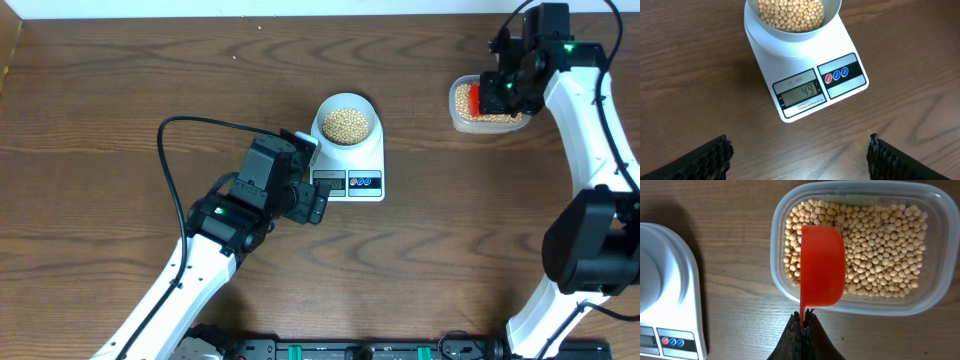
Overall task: Scoop item into bowl and weigh 50g on scale
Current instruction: 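Lower the scoop into the soybean tub with the right gripper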
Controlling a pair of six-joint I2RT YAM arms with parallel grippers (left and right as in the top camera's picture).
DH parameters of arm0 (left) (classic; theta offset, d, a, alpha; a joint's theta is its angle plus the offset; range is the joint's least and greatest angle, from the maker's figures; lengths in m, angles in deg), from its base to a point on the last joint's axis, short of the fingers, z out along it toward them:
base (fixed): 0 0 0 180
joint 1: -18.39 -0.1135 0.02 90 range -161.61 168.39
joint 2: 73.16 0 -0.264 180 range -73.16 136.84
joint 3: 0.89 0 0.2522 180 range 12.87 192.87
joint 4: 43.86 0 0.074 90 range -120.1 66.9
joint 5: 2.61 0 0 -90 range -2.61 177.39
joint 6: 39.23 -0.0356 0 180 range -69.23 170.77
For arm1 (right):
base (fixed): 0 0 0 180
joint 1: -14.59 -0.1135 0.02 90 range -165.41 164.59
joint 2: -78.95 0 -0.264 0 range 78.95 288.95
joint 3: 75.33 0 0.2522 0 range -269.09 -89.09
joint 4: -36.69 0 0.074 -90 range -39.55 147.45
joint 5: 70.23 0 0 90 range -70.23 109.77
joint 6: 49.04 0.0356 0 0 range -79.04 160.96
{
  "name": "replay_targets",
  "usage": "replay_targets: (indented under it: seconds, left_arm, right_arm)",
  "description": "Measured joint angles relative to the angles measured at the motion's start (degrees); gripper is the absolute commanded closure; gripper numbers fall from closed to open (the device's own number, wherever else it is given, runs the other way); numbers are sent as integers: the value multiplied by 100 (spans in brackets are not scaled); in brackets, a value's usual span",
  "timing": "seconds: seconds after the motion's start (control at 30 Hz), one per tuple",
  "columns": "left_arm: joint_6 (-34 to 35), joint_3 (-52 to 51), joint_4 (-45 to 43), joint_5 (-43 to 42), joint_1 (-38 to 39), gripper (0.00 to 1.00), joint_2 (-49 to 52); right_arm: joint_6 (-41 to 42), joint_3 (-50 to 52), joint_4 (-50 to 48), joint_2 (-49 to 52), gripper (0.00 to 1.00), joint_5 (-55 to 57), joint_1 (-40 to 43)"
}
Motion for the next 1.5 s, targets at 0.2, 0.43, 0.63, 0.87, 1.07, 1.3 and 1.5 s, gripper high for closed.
replay_targets:
  seconds: [0.2, 0.43, 0.63, 0.87, 1.07, 1.3, 1.5]
  left_arm:
    - [0, 0, 0, 0, 0, 12, 0]
    - [2, 0, 0, 0, 0, 12, 0]
    - [0, 0, 0, 0, 0, 12, 0]
    - [0, 0, 0, 0, 0, 12, 0]
    - [0, 0, 0, 0, 0, 12, 0]
    - [0, 0, 0, 0, 0, 12, 0]
    - [2, 0, 0, 0, 0, 12, 0]
  right_arm:
    - [66, 0, -46, 103, 99, -90, 0]
    - [68, 0, -92, 136, 99, -238, 0]
    - [81, 0, -92, 136, 99, -330, 0]
    - [81, 0, -127, 136, 99, -597, 52]
    - [81, 0, -111, 136, 99, -909, 251]
    - [81, 0, -127, 136, 99, -1040, 393]
    - [76, 0, -133, 136, 99, -1405, 649]
